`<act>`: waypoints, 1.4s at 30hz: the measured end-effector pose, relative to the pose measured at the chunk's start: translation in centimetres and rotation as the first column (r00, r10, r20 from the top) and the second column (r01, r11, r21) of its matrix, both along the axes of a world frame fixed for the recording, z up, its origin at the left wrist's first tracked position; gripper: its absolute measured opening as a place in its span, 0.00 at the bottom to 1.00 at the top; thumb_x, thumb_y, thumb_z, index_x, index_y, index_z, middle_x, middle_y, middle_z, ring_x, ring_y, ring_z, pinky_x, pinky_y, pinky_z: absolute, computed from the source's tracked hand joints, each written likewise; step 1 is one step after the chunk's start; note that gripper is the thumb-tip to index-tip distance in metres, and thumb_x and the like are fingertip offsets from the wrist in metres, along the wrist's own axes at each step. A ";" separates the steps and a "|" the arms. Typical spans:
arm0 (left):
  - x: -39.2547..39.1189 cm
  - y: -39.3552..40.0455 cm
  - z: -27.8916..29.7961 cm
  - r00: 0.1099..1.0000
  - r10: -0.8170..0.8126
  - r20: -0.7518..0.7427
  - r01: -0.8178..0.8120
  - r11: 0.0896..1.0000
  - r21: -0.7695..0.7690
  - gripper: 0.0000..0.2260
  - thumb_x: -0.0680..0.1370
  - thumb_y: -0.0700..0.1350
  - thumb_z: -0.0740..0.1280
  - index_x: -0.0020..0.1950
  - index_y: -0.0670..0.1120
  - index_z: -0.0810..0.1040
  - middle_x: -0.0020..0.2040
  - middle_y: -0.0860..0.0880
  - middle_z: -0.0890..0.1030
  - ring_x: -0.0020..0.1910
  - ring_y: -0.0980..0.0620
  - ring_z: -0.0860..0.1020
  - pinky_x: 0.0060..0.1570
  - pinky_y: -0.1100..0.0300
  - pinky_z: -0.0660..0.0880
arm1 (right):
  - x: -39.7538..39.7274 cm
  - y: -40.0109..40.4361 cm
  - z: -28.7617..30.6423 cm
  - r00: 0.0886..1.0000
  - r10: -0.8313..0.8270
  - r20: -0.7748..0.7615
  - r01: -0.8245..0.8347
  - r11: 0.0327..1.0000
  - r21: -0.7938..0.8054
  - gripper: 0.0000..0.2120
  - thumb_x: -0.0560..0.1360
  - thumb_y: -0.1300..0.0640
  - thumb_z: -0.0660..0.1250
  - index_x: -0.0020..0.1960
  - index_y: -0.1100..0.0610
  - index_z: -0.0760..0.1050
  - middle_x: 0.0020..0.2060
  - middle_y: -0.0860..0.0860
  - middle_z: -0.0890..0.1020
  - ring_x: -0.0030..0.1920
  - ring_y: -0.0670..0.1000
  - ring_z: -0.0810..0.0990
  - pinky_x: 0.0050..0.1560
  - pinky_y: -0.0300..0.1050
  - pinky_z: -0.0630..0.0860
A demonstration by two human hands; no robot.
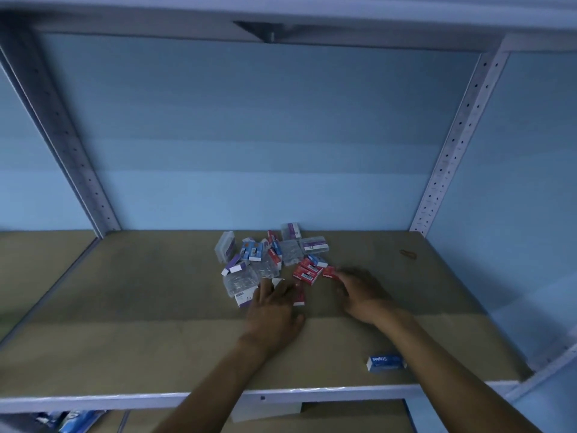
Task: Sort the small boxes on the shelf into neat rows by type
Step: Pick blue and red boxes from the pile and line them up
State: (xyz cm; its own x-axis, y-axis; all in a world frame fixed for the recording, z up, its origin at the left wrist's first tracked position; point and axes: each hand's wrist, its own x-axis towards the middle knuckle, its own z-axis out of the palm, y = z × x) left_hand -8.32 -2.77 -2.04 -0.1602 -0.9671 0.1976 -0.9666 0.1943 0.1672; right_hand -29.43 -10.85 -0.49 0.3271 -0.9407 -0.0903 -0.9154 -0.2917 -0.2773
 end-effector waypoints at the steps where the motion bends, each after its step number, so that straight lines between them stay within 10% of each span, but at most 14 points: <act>1: 0.1 0.1 0.0 1.000 -0.006 0.022 0.005 1.000 0.020 0.24 0.74 0.57 0.58 0.69 0.53 0.71 0.69 0.52 0.71 0.66 0.38 0.67 0.65 0.47 0.66 | -0.2 0.0 -0.3 1.000 -0.003 0.002 0.003 1.000 -0.004 0.24 0.78 0.56 0.63 0.75 0.48 0.69 0.71 0.50 0.73 0.71 0.56 0.70 0.71 0.48 0.68; 6: 0.3 1.4 0.3 1.000 0.000 0.023 -0.001 1.000 0.027 0.21 0.74 0.54 0.61 0.67 0.55 0.74 0.68 0.51 0.71 0.68 0.42 0.61 0.66 0.46 0.68 | -1.5 2.4 0.0 0.990 -0.016 0.139 0.024 0.998 -0.055 0.04 0.75 0.56 0.70 0.50 0.53 0.80 0.51 0.48 0.76 0.52 0.51 0.77 0.53 0.46 0.74; 10: 0.3 3.4 0.4 0.999 -0.011 0.049 0.007 0.997 0.083 0.20 0.75 0.54 0.63 0.66 0.55 0.73 0.66 0.50 0.72 0.71 0.41 0.62 0.67 0.50 0.64 | -2.4 4.9 -0.1 0.983 0.020 0.181 -0.006 0.997 -0.078 0.07 0.68 0.56 0.76 0.40 0.51 0.78 0.43 0.44 0.75 0.42 0.45 0.76 0.41 0.34 0.68; 27: 1.3 2.3 2.6 0.993 -0.100 -0.061 0.108 0.980 0.167 0.19 0.76 0.60 0.67 0.65 0.58 0.77 0.66 0.54 0.76 0.72 0.49 0.59 0.70 0.53 0.61 | -2.9 6.8 1.8 0.966 0.014 0.260 -0.035 0.996 0.076 0.11 0.81 0.49 0.67 0.61 0.47 0.83 0.56 0.40 0.85 0.47 0.34 0.78 0.47 0.28 0.72; 42: 1.9 3.1 0.7 0.994 -0.062 -0.092 0.078 0.980 0.184 0.21 0.72 0.68 0.66 0.59 0.58 0.80 0.61 0.51 0.77 0.66 0.44 0.65 0.68 0.49 0.64 | -3.4 7.3 2.1 0.952 -0.018 0.307 -0.041 0.982 0.186 0.10 0.78 0.47 0.71 0.58 0.43 0.83 0.49 0.36 0.85 0.50 0.37 0.82 0.55 0.40 0.80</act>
